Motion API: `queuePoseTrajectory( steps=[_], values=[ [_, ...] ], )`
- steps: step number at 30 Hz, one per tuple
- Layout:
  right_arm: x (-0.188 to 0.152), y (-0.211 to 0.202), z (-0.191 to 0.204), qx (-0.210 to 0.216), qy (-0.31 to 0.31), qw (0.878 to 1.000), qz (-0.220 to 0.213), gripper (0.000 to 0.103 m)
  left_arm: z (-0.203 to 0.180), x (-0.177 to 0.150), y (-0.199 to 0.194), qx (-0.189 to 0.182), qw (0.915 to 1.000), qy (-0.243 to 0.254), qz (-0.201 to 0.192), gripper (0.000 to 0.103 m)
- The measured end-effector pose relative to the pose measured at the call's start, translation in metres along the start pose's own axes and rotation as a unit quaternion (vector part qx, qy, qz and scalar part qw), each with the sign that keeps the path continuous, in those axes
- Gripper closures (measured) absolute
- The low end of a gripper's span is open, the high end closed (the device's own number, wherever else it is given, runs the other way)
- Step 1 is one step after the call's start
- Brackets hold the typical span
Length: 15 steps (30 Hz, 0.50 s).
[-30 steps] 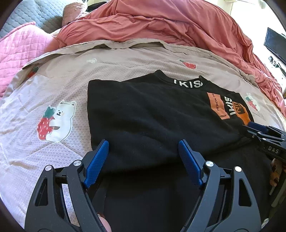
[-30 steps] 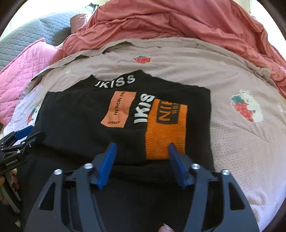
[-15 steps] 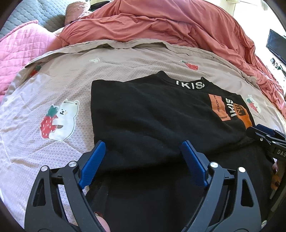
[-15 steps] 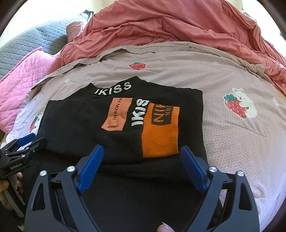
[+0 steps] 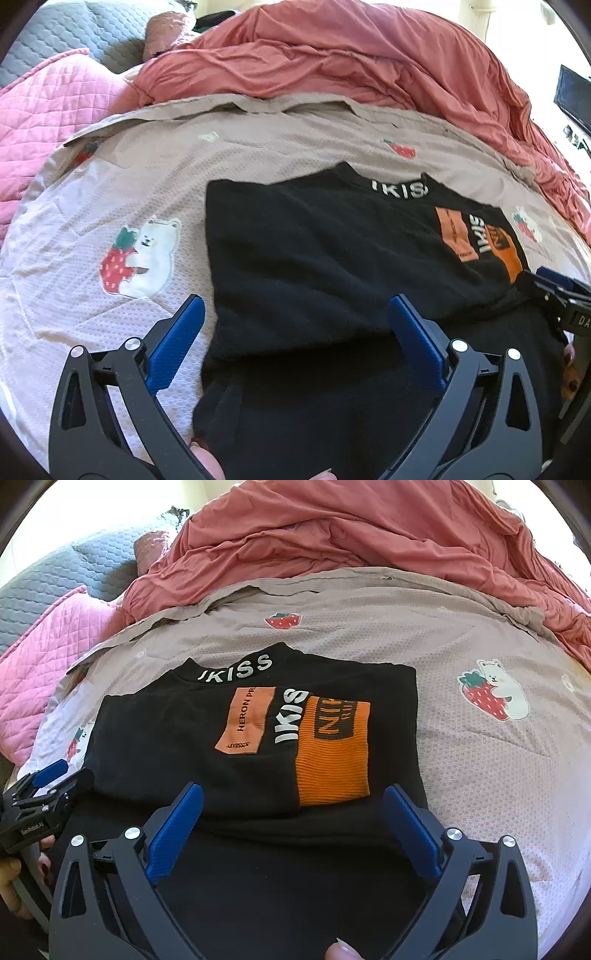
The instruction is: Fold small clothes
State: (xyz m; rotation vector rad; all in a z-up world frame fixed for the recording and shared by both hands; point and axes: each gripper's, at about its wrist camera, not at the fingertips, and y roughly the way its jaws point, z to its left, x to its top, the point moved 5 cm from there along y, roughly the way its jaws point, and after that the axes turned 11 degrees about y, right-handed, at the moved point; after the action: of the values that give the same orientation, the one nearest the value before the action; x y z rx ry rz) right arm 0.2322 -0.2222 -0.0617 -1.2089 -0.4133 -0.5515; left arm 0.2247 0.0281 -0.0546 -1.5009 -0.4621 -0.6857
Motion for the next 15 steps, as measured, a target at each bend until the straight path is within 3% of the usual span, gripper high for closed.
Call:
queuePoseTrajectory(
  steps=[15],
  values=[
    [0.004, -0.022, 0.009, 0.018, 0.000, 1.000, -0.021, 0.005, 0.010, 0.001, -0.040, 0.002, 0.9987, -0.017, -0.048, 0.010]
  ],
)
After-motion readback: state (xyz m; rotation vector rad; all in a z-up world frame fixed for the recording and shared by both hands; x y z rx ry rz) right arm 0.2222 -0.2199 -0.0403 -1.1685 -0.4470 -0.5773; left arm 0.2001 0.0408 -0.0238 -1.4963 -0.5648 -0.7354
